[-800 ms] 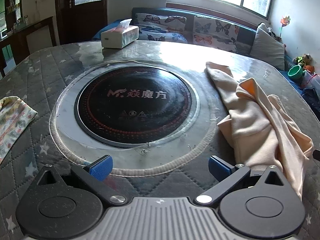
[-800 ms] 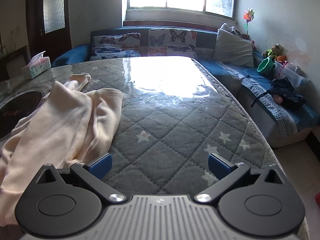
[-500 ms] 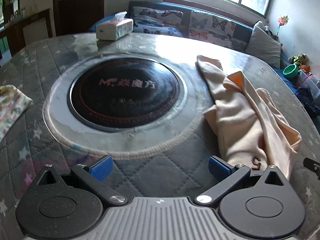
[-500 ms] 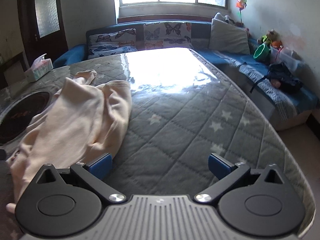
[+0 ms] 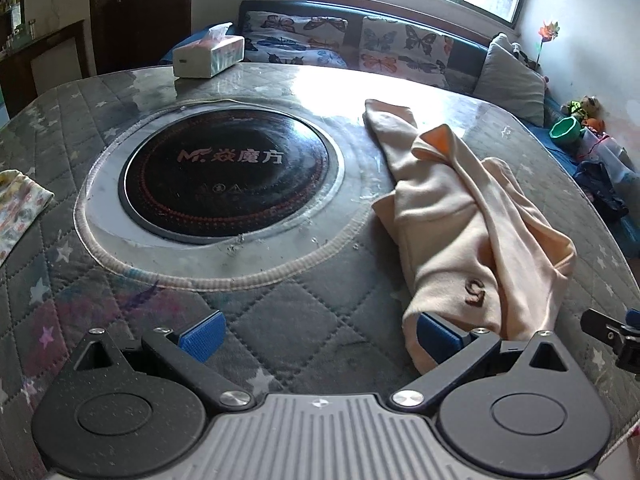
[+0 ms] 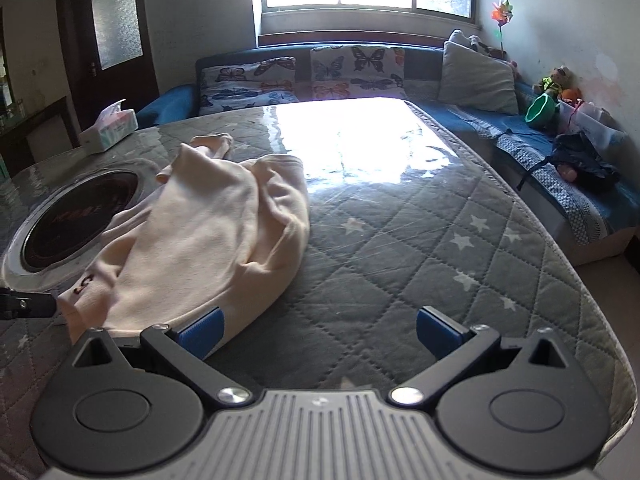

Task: Fold clothes
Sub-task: 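Approach the crumpled cream sweatshirt with both tools, fingers open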

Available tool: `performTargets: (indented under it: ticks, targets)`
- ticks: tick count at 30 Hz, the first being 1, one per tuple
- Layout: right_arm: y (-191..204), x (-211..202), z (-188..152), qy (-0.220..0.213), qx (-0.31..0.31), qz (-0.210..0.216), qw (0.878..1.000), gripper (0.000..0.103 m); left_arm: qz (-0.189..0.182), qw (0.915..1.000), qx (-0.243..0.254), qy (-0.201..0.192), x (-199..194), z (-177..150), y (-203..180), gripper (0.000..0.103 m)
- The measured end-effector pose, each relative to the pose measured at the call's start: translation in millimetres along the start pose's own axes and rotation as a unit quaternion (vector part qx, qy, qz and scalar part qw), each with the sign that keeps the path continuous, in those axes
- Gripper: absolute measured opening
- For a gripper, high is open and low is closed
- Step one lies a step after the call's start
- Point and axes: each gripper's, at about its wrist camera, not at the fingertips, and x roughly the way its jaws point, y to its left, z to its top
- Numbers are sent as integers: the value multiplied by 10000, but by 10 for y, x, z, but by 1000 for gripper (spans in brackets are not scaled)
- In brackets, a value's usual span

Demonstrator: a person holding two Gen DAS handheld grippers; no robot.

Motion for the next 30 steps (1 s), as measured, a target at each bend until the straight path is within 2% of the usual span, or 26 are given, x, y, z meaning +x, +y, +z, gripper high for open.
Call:
performTargets:
  ticks: [12,30]
  targets:
    - [136,-51,-48,26,-128,136,9998,103,-24,9999,96,90,-7,-92,-64,103]
    - [212,-45,-15,32,-163,287,9994,103,-39,9994,294,152,48,-59,-138,103]
